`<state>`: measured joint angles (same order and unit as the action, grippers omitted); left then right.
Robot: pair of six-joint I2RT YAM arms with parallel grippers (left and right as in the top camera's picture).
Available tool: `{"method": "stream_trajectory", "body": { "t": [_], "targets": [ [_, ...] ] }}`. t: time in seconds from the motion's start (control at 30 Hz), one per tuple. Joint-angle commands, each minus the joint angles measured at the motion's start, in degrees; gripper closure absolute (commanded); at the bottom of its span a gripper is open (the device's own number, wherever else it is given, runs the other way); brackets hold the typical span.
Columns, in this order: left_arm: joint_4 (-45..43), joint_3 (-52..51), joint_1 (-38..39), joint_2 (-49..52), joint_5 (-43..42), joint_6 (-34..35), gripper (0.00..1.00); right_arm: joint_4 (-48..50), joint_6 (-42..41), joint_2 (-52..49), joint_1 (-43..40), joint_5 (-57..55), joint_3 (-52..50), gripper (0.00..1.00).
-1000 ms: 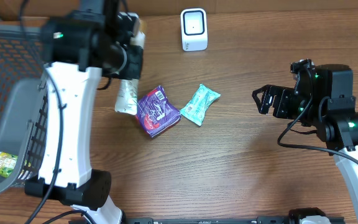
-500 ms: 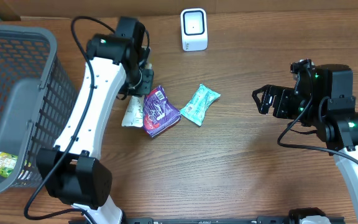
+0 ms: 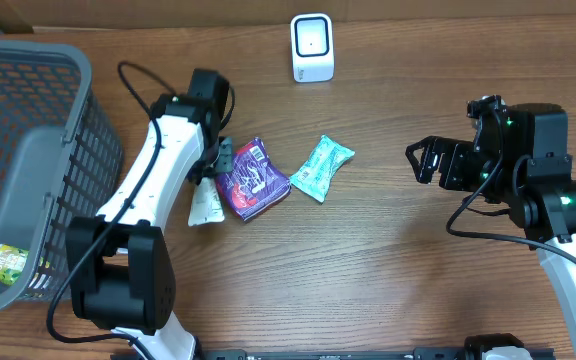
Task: Scan the item barcode
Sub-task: 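Carry the white bottle and lower it beside the purple bag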
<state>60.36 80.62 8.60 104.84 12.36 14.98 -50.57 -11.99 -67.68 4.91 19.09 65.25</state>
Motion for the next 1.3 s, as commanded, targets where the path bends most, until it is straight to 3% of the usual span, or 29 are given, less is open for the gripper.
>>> {"method": "stream_trajectory", "body": {
  "t": [0.0, 0.27, 0.4, 1.03, 1.1, 1.17, 1.2, 1.27],
  "targets": [
    [-3.4, -4.6, -1.4, -0.6, 5.0, 7.4, 0.96, 0.3, 0.3, 0.0, 0.3, 0.1, 1.1, 0.00],
    [-19.5, -15.2, -1.4, -0.5, 3.5, 6.8, 0.96, 0.3, 0.3, 0.0, 0.3, 0.1, 1.1, 0.00],
    [-26.4, -19.4, -0.3, -0.5, -2.2, 5.5, 0.96, 0.3, 0.3, 0.0, 0.3, 0.1, 1.1, 0.00],
    [-36.7, -20.5, 8.0, -0.5, -16.0, 4.3, 0.87, 0.3, 0.3, 0.0, 0.3, 0.1, 1.1, 0.00],
    [-37.4, -20.5, 8.3, -0.5, -16.5, 5.2, 0.81, 0.3, 0.3, 0.0, 0.3, 0.1, 1.1, 0.00],
    [-37.7, -20.3, 8.3, -0.5, -16.4, 5.4, 0.57, 0.3, 0.3, 0.0, 0.3, 0.1, 1.1, 0.00],
    [-37.2, -19.9, 8.1, -0.5, -16.4, 5.4, 0.38, 0.3, 0.3, 0.0, 0.3, 0.1, 1.1, 0.00],
    [-32.8, -17.1, 7.2, -0.5, -15.9, 5.4, 0.23, 0.3, 0.3, 0.0, 0.3, 0.1, 1.1, 0.00]
  ]
}}
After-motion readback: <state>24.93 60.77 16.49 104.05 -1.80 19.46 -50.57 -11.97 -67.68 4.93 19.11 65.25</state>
